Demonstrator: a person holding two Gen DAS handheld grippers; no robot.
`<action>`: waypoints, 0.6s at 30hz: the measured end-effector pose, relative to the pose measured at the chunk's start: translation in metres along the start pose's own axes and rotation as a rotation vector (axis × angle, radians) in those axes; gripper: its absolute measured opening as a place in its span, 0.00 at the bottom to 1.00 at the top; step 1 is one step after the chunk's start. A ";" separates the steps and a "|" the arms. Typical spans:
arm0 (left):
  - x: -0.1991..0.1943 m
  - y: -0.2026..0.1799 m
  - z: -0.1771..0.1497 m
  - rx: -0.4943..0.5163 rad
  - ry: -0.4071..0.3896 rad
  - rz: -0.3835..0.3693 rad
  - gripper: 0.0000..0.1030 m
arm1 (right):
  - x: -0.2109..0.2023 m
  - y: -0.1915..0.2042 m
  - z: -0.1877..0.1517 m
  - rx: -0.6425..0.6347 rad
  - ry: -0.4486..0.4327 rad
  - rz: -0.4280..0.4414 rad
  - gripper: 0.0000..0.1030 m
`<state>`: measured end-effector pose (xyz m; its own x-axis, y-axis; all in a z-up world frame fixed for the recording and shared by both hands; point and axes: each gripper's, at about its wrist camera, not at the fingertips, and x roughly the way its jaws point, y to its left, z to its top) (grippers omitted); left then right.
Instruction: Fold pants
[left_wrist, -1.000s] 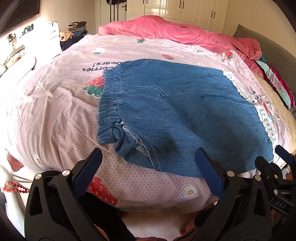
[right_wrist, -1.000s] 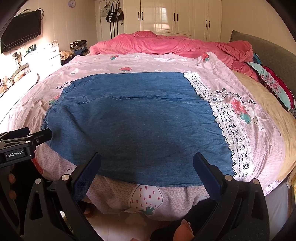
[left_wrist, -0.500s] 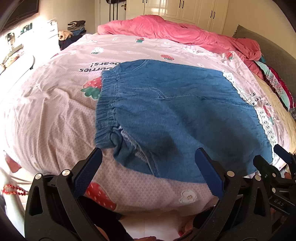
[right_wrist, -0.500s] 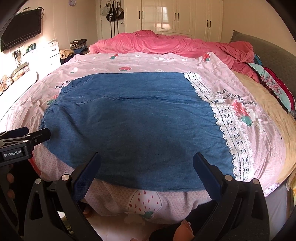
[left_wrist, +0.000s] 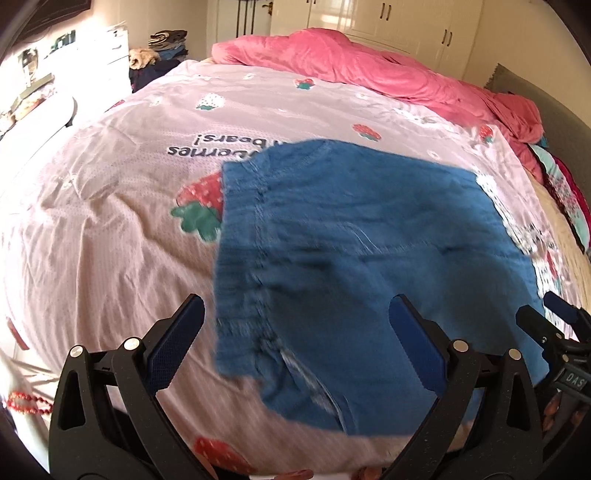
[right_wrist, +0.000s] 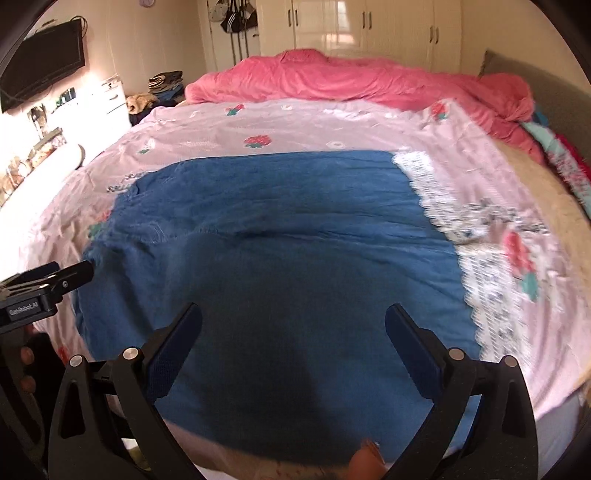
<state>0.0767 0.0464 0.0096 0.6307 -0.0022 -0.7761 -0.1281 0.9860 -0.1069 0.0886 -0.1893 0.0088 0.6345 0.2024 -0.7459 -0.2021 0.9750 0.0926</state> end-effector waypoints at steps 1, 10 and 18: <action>0.003 0.004 0.006 -0.007 -0.003 0.003 0.91 | 0.004 0.002 0.007 -0.020 0.002 0.006 0.96; 0.033 0.036 0.052 -0.042 0.014 0.058 0.91 | 0.039 0.011 0.064 -0.076 0.026 0.080 0.96; 0.068 0.060 0.088 -0.044 0.050 0.043 0.91 | 0.083 0.030 0.107 -0.220 0.036 0.049 0.96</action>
<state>0.1796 0.1200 0.0054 0.5851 0.0301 -0.8104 -0.1879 0.9772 -0.0993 0.2151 -0.1332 0.0208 0.5942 0.2414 -0.7673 -0.3920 0.9199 -0.0141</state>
